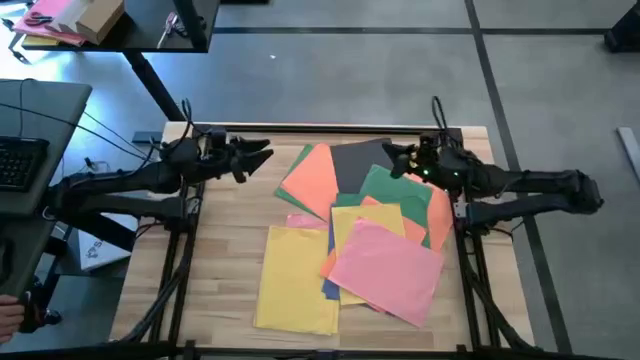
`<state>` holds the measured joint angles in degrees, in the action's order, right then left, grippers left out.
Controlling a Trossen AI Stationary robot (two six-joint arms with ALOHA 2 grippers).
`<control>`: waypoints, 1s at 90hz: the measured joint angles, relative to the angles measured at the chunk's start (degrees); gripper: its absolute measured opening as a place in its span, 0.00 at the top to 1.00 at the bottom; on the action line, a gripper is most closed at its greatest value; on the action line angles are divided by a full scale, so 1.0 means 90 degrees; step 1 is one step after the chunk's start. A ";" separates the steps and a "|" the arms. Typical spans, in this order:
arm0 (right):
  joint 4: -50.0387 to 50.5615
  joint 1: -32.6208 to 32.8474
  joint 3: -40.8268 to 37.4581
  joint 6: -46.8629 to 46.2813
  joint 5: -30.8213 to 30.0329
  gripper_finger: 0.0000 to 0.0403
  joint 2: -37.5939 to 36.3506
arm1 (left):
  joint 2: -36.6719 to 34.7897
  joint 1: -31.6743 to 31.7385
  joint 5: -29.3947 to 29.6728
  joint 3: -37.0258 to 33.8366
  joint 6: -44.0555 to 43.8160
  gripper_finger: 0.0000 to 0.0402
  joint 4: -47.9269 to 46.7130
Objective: Organize paper
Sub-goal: Move the yellow paper to the top left of the table
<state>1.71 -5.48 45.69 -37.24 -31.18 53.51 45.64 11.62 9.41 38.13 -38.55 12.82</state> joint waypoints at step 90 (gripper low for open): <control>0.1569 -0.0194 0.1102 0.2149 -0.0040 1.00 -0.0082 | 0.3512 -0.1513 -0.1096 0.2629 0.2860 0.22 -0.5359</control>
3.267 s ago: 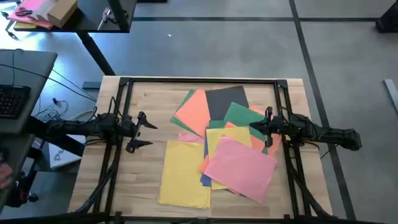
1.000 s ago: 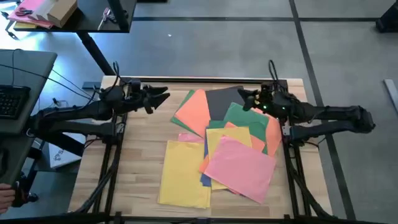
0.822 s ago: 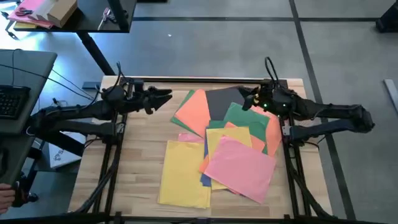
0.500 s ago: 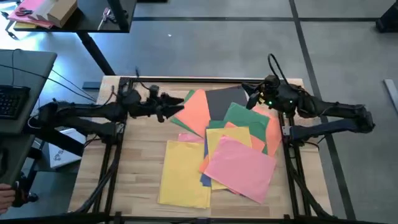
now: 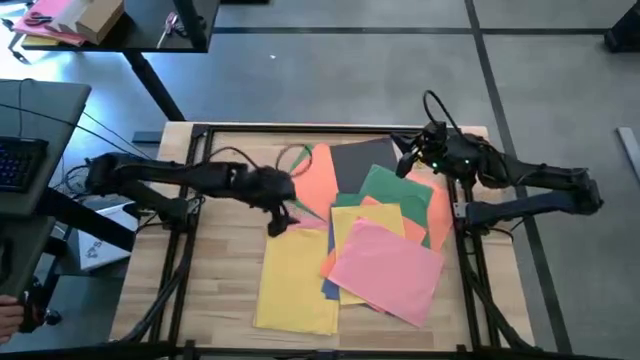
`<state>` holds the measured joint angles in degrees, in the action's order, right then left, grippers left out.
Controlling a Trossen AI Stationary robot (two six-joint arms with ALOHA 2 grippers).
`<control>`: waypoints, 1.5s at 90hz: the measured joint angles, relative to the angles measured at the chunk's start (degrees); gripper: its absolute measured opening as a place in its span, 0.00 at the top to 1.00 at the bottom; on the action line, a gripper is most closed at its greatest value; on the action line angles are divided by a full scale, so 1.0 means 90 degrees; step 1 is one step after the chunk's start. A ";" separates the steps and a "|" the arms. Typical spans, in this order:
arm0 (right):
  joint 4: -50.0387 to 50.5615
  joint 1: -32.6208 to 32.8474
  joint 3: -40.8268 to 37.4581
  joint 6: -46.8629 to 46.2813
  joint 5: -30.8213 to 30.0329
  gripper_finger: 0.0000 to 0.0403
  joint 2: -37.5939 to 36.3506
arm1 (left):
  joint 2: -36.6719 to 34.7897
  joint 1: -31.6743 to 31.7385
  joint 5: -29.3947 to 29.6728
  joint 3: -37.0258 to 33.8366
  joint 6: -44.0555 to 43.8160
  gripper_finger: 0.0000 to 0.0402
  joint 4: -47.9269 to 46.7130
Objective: Organize paper
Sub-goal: Move the yellow paper to the top left of the table
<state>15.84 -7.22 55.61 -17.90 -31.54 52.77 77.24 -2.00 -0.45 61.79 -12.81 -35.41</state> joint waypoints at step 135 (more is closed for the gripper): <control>-0.0019 -0.0542 0.0000 0.0538 0.0467 1.00 -0.0037 | 0.3096 -0.2272 0.0889 -0.1056 -0.0921 0.57 0.2285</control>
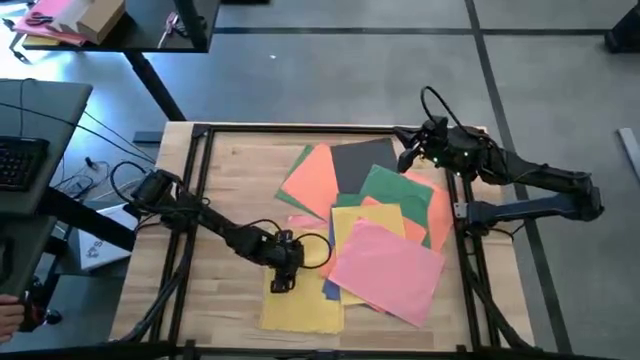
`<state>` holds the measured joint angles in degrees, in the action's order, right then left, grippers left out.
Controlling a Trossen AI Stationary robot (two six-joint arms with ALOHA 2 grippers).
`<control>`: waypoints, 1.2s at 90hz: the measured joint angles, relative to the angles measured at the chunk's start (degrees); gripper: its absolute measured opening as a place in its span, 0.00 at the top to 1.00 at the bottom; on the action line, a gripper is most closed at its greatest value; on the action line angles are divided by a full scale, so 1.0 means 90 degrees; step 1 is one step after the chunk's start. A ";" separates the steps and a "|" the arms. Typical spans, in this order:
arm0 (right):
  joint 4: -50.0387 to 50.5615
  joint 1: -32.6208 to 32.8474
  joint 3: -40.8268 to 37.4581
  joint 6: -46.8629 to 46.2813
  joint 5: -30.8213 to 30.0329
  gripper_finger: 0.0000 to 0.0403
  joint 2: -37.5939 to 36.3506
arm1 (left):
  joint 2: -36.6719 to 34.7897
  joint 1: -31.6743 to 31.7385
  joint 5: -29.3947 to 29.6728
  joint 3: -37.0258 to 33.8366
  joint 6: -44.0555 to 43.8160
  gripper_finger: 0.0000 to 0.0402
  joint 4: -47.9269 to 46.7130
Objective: Organize paper
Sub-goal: Move the yellow paper to the top left of the table
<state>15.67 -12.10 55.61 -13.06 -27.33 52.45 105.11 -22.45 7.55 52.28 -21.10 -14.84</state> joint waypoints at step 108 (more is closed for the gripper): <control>0.1767 -0.0401 0.1103 -0.0302 -0.0137 1.00 -0.0070 | -0.3177 0.1821 0.2175 0.2655 0.1844 1.00 -0.7429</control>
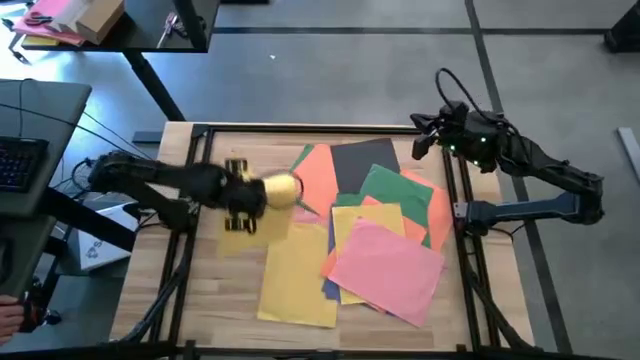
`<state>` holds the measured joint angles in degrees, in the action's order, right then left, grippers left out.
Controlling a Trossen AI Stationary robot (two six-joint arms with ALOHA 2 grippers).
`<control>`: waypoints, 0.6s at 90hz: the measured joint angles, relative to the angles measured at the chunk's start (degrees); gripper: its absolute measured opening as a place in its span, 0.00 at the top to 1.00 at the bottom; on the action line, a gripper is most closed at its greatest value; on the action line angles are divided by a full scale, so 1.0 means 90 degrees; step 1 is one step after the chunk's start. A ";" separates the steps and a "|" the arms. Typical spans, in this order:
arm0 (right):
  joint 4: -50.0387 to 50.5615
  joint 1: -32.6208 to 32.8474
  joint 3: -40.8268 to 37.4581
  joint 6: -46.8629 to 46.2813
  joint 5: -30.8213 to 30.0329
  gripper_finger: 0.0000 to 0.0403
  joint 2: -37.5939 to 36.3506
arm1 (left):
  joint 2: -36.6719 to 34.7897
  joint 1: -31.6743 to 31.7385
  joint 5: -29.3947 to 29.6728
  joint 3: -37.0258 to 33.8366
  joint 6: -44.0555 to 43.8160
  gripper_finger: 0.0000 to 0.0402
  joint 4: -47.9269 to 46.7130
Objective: Organize paper
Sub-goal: Move the yellow paper to the top left of the table
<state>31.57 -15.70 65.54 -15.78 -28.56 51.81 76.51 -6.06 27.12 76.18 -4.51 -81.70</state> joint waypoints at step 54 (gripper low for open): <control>-0.1087 0.0866 -0.0197 -0.1031 -0.0451 1.00 0.0847 | -0.0656 0.4358 -0.0795 -0.4220 0.4902 0.97 0.4445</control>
<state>21.79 -7.91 63.77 -25.06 -32.62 59.43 70.61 33.16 19.97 38.20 39.61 -41.69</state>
